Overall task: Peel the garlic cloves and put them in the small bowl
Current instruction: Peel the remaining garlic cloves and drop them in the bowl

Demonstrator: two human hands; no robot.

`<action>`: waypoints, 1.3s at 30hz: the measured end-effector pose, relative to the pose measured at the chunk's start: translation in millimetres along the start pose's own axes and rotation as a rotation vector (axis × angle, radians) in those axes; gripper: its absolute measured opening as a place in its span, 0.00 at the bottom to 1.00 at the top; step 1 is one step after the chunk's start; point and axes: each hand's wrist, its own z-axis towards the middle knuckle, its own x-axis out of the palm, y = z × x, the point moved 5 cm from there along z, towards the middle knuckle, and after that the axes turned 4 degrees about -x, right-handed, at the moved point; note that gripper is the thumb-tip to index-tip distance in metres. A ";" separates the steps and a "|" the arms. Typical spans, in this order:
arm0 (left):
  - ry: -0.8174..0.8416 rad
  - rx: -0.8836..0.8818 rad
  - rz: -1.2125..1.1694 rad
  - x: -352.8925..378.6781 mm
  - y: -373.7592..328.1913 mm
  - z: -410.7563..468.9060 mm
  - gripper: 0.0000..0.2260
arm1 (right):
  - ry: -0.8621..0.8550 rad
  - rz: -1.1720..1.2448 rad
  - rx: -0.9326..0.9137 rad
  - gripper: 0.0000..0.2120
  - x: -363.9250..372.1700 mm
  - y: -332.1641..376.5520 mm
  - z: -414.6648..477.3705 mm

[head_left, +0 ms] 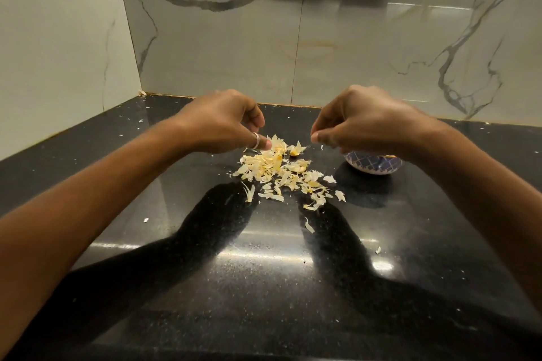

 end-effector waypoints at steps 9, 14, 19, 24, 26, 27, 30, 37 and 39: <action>0.567 -0.175 -0.068 -5.7 29.1 -21.9 0.44 | 0.438 -0.160 0.074 0.29 12.3 -3.1 -40.0; 0.629 -0.196 -0.043 9.6 16.7 -26.4 0.44 | 0.395 -0.135 0.165 0.33 28.9 -7.5 -45.5; 0.469 -0.142 -0.164 27.3 8.2 -9.1 0.31 | 0.184 0.042 0.145 0.19 49.3 2.1 -11.0; 0.267 -0.076 -0.268 24.7 11.7 5.9 0.21 | 0.017 0.066 0.145 0.13 46.3 2.6 15.2; 0.124 -0.033 -0.272 10.8 13.4 7.5 0.16 | -0.071 0.094 0.129 0.09 43.5 -3.2 20.3; 0.060 -0.029 -0.263 6.6 15.1 8.0 0.16 | -0.103 0.097 0.119 0.11 44.4 -5.1 22.8; 0.036 -0.115 -0.228 17.4 25.0 13.5 0.25 | -0.111 0.067 0.103 0.21 57.9 -9.4 29.3; 0.273 -0.121 -0.344 50.7 16.7 18.4 0.36 | -0.039 0.230 0.010 0.23 83.8 -2.4 32.4; 0.356 -0.099 -0.459 52.5 12.3 17.7 0.42 | -0.075 0.334 -0.046 0.19 81.5 -0.2 30.5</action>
